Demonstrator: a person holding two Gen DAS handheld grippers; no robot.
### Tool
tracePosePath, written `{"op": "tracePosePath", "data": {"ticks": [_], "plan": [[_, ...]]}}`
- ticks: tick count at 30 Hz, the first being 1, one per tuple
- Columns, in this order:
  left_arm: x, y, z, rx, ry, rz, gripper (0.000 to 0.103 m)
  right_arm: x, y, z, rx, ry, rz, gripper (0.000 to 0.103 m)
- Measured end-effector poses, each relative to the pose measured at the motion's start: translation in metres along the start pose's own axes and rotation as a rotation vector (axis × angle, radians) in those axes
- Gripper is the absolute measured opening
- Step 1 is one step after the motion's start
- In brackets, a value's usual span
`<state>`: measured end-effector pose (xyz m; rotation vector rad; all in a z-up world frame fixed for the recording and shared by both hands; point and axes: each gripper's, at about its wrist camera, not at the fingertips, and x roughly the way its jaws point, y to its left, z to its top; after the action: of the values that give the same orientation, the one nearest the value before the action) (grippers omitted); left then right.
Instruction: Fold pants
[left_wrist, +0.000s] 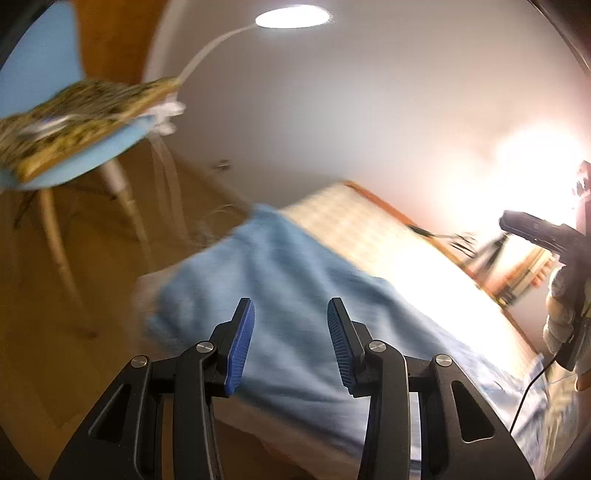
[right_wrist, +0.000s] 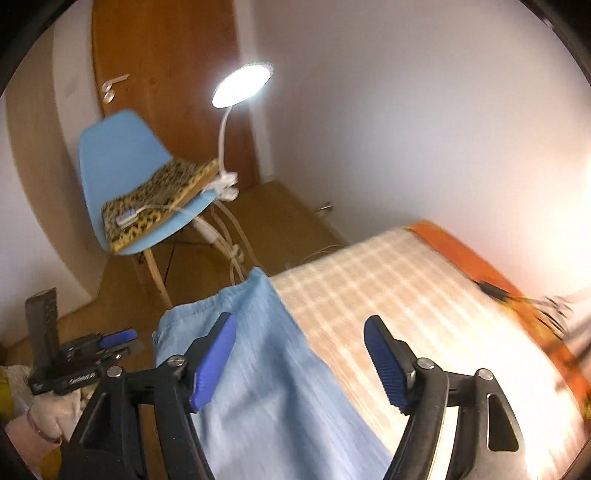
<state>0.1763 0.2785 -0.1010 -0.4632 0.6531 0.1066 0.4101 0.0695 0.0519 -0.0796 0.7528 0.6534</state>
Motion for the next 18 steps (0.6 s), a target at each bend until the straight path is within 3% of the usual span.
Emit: {"op": "tracePosePath", "data": {"ticks": [2,5,10,12,13,18], "plan": [[-0.001,-0.026,0.001,0.041,0.009,-0.052,0.040,-0.040,-0.017,-0.014,0.028,-0.024,-0.048,0.078],[0.000,-0.063,0.001,0.090,0.029,-0.134,0.049,-0.104,-0.044,-0.042,0.080,-0.046,-0.139,0.078],[0.007,-0.133,-0.008,0.203,0.089,-0.259,0.050,-0.195,-0.087,-0.093,0.165,-0.080,-0.280,0.078],[0.014,-0.164,-0.015,0.235,0.128,-0.318,0.065,-0.235,-0.107,-0.119,0.217,-0.091,-0.347,0.078],[0.019,-0.180,-0.019,0.244,0.153,-0.351,0.067,-0.252,-0.114,-0.133,0.242,-0.095,-0.371,0.078],[0.041,-0.261,-0.050,0.299,0.266,-0.486,0.068,-0.326,-0.148,-0.202,0.368,-0.099,-0.484,0.078]]}}
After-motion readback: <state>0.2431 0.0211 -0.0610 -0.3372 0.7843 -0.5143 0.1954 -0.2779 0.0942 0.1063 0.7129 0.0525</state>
